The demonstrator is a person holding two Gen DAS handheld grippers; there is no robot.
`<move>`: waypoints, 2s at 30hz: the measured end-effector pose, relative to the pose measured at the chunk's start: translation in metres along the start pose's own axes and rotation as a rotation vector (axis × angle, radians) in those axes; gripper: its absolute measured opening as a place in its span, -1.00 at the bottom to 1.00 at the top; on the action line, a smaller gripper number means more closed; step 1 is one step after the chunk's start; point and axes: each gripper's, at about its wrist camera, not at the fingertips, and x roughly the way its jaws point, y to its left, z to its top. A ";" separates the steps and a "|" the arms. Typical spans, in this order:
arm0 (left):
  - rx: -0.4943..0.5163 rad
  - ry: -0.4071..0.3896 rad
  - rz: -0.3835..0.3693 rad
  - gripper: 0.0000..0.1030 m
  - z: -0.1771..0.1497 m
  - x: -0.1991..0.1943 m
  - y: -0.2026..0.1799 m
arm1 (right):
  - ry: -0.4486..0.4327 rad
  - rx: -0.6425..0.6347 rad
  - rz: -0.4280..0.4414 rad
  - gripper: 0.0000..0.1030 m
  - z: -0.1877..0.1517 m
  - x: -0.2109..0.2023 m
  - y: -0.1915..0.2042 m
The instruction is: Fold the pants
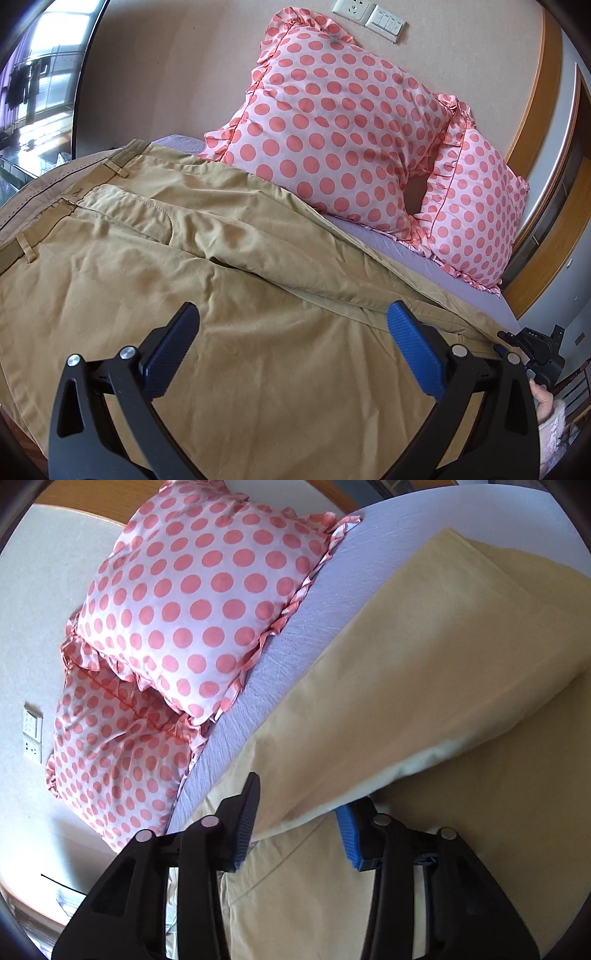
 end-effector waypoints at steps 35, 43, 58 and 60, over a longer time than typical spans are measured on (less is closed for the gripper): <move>-0.181 -0.006 0.155 -0.87 -0.020 -0.063 0.075 | -0.125 -0.131 0.252 -0.94 -0.004 -0.114 -0.056; -0.260 -0.005 0.177 -0.82 -0.089 -0.086 0.085 | -0.096 -0.088 0.147 -0.94 -0.019 -0.123 -0.089; -0.279 -0.039 0.132 -0.47 -0.094 -0.092 0.087 | -0.232 0.022 0.003 -0.56 0.020 -0.128 -0.112; -0.279 -0.038 0.133 -0.48 -0.094 -0.092 0.087 | -0.267 0.007 -0.046 -0.92 0.029 -0.132 -0.120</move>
